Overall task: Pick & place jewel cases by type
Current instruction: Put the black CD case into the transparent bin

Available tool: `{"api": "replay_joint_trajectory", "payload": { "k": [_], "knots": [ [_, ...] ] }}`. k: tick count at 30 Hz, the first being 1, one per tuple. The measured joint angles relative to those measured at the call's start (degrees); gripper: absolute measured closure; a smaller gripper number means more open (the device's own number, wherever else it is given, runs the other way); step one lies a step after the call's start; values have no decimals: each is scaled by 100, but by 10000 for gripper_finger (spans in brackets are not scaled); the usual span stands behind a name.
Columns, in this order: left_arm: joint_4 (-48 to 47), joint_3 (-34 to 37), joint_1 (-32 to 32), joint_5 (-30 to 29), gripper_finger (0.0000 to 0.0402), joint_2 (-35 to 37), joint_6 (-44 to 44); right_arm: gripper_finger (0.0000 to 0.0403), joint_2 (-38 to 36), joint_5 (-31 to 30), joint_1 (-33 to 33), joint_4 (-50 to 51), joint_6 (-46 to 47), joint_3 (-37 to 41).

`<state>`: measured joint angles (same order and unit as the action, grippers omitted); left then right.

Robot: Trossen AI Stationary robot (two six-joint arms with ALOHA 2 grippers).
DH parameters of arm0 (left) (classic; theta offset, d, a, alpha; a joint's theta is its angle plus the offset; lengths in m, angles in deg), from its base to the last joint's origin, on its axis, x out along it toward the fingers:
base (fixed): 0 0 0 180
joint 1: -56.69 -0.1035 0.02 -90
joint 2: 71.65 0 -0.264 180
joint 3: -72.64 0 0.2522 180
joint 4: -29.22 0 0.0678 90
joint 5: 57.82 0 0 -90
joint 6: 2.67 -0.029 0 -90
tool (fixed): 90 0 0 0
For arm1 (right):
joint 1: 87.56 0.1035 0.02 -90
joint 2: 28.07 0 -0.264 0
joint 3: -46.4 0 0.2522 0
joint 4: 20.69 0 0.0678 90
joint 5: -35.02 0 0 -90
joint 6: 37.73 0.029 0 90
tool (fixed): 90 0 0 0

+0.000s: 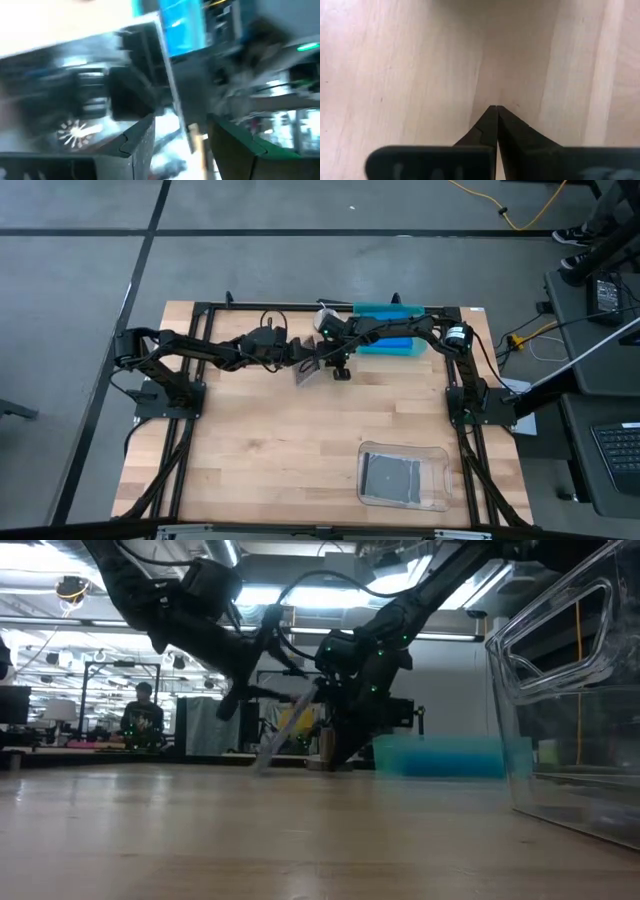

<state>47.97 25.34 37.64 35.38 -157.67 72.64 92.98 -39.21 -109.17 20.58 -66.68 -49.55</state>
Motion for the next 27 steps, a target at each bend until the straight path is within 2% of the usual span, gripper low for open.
{"api": "replay_joint_trajectory", "payload": {
  "k": [4,13,17,20,22,24,27],
  "knots": [
    [-597,0,4,171,229,0,-2,393,0,-2,-9,2,-2,0],
    [-845,-12,-207,353,229,233,-372,393,0,-2,-11,2,-4,0],
    [-2473,-13,-328,382,229,734,-782,393,0,-2,-13,2,-7,0],
    [-4023,-13,-252,-126,229,1110,-853,393,0,-2,-13,0,-7,0],
    [-4678,-5,-156,-495,229,1227,-796,393,0,-4,-13,-2,-7,0],
    [-4866,-1,-89,-692,229,1254,-772,393,0,-7,-13,-9,-4,0],
    [-4578,122,-79,-711,229,1137,-738,393,0,-7,-13,-17,11,0]
  ]
}}
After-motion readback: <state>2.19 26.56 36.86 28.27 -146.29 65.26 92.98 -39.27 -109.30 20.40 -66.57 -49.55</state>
